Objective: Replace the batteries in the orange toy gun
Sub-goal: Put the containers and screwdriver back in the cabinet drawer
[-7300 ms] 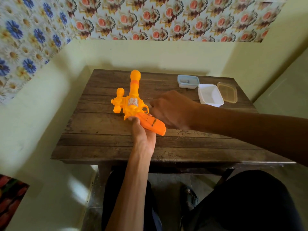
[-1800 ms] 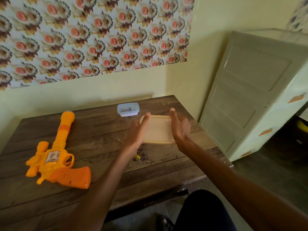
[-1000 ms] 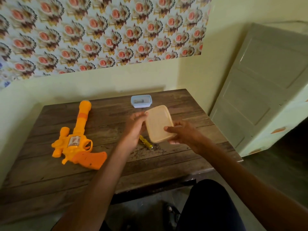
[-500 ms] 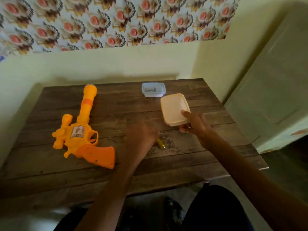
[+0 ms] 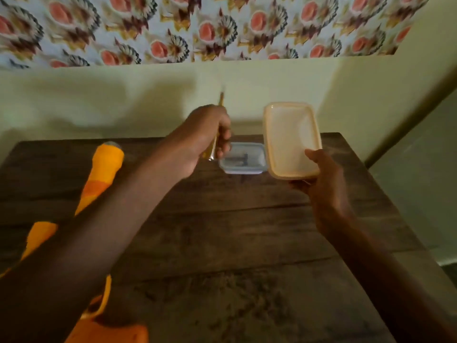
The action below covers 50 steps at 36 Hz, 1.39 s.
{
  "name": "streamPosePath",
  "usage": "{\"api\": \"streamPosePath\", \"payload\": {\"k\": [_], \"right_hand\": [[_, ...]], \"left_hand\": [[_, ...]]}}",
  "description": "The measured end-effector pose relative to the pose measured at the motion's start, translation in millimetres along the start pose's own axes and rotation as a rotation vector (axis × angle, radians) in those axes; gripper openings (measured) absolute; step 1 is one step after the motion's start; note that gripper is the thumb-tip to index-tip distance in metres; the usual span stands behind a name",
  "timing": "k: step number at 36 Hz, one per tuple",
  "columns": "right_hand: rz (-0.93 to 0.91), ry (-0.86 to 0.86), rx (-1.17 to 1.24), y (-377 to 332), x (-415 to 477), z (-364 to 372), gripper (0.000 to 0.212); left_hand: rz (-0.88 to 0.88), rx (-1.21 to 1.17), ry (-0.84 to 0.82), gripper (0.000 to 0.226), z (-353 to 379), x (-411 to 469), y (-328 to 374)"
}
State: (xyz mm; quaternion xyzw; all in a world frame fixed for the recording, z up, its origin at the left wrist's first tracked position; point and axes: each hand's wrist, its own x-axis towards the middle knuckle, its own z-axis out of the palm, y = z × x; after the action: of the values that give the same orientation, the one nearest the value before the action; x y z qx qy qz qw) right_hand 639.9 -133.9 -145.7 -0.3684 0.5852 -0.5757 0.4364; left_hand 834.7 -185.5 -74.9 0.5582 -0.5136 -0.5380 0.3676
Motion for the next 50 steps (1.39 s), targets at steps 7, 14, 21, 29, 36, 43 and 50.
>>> {"api": "streamPosePath", "payload": {"k": [7, 14, 21, 29, 36, 43, 50], "right_hand": [[0.184, 0.108, -0.072, -12, 27, -8, 0.031], [0.326, 0.151, -0.129, -42, 35, -16, 0.039], [0.495, 0.177, -0.229, -87, 32, -13, 0.042], [0.611, 0.123, -0.257, -152, -11, -18, 0.042], [0.560, -0.065, -0.208, -256, -68, -18, 0.018], [0.382, -0.096, -0.234, -346, -114, -30, 0.014], [0.329, -0.088, -0.261, -389, -151, -41, 0.016]], "left_hand": [[0.157, 0.939, 0.002, 0.066, 18, 54, -2], [0.049, 1.329, -0.310, 0.096, 22, 71, -6], [-0.190, 0.914, -0.191, 0.081, 23, 39, 8], [-0.680, 0.214, -0.015, 0.030, 14, -41, 59], [-0.659, -0.134, 0.060, 0.009, -13, -135, 175], [-0.627, -0.193, 0.140, 0.036, -35, -208, 247], [-0.504, -0.209, 0.097, 0.024, -39, -245, 298]]}}
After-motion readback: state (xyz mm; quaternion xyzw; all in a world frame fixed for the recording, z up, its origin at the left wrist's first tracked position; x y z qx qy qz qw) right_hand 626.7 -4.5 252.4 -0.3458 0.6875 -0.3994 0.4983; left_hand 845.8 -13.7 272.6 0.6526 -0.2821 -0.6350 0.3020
